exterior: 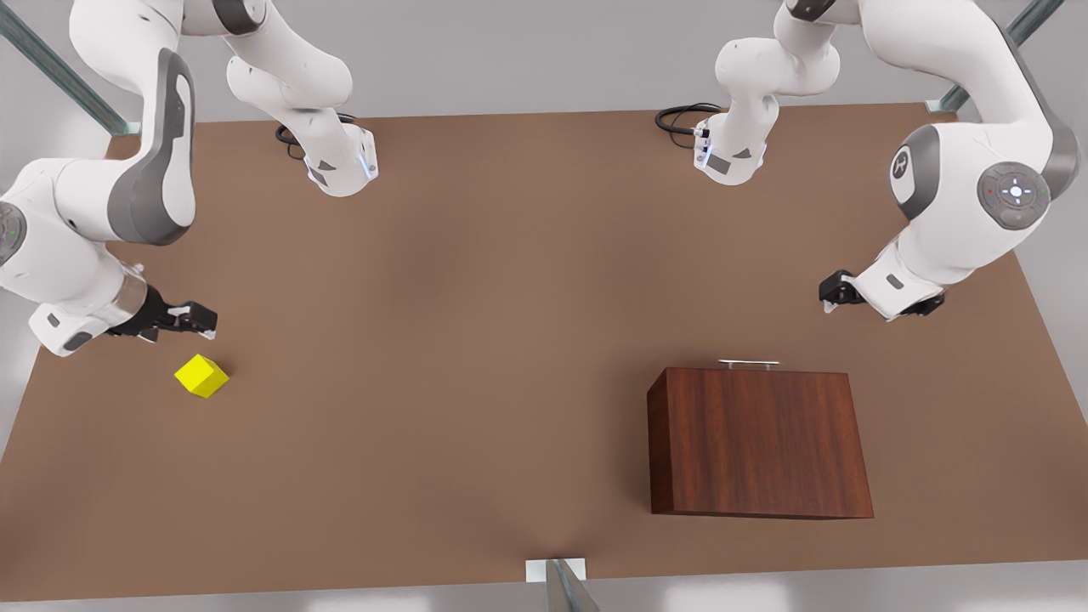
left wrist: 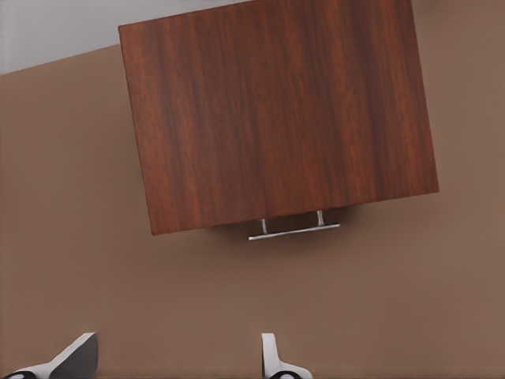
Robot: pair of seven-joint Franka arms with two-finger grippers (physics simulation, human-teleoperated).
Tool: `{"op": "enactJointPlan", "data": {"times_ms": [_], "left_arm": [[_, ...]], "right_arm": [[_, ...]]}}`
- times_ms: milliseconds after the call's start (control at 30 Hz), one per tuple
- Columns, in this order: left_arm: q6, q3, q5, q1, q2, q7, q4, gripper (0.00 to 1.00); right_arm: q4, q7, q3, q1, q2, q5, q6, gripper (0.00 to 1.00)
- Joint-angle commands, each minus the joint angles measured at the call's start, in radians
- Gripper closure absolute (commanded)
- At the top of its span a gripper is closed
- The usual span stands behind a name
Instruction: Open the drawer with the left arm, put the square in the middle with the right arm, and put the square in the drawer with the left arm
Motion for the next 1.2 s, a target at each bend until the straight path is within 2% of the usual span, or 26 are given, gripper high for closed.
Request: {"op": "enactJointPlan", "data": {"times_ms": [0, 100, 133, 167, 200, 267, 300, 433, 467, 633, 733, 800, 933, 1167], "left_arm": [[0.003, 0.000, 0.005, 0.001, 0.000, -0.002, 0.000, 0.00], [0.035, -0.001, -0.009, -0.001, -0.011, -0.242, -0.035, 0.00], [0.038, -0.003, -0.012, -0.001, -0.012, -0.386, -0.038, 0.00], [0.146, -0.002, -0.059, -0.002, -0.075, -0.512, -0.156, 0.00], [0.372, 0.003, -0.102, -0.002, -0.182, -0.672, -0.371, 0.00], [0.642, 0.002, -0.136, -0.004, -0.264, -0.860, -0.601, 0.00], [0.713, -0.003, -0.148, -0.004, -0.276, -0.946, -0.647, 0.00], [1.004, -0.003, -0.428, -0.004, -0.316, -1.017, -0.871, 0.00], [1.032, -0.001, -0.492, -0.004, -0.313, -1.026, -0.885, 0.00], [1.072, -0.014, -0.495, -0.008, -0.256, -1.025, -0.922, 0.00], [1.082, -0.014, -0.524, -0.008, -0.233, -1.028, -0.936, 0.00], [1.124, -0.014, -0.622, -0.008, -0.213, -1.028, -0.936, 0.00], [1.151, -0.014, -0.641, -0.044, -0.172, -1.028, -0.933, 0.00], [1.170, -0.018, -0.642, -0.067, -0.124, -1.028, -0.928, 0.00]], "right_arm": [[0.002, 0.000, -0.002, -0.002, 0.009, 0.001, 0.001, 0.00], [0.005, -0.120, -0.016, -0.005, 0.023, 0.010, -0.010, 0.00], [0.004, -0.208, -0.068, 0.021, 0.044, 0.017, 0.013, 0.00], [-0.022, -0.310, -0.082, 0.029, 0.051, 0.020, 0.044, 0.00], [-0.031, -0.357, -0.080, 0.030, 0.063, 0.033, 0.050, 0.00], [-0.080, -0.592, -0.080, 0.015, 0.107, 0.061, 0.136, 0.00], [-0.120, -0.670, -0.095, 0.010, 0.115, 0.061, 0.199, 0.00], [-0.145, -1.051, -0.115, -0.083, 0.216, 0.060, 0.266, 0.00], [-0.140, -1.091, -0.117, -0.123, 0.258, 0.061, 0.277, 0.00], [-0.149, -1.270, -0.158, -0.152, 0.390, 0.055, 0.466, 0.00], [-0.261, -1.405, -0.158, -0.149, 0.396, 0.058, 0.613, 0.00], [-0.275, -1.490, -0.157, -0.151, 0.394, 0.056, 0.622, 0.00], [-0.361, -1.562, -0.155, -0.165, 0.394, 0.058, 0.743, 0.00], [-0.376, -1.559, -0.152, -0.182, 0.379, 0.061, 0.731, 0.00]]}}
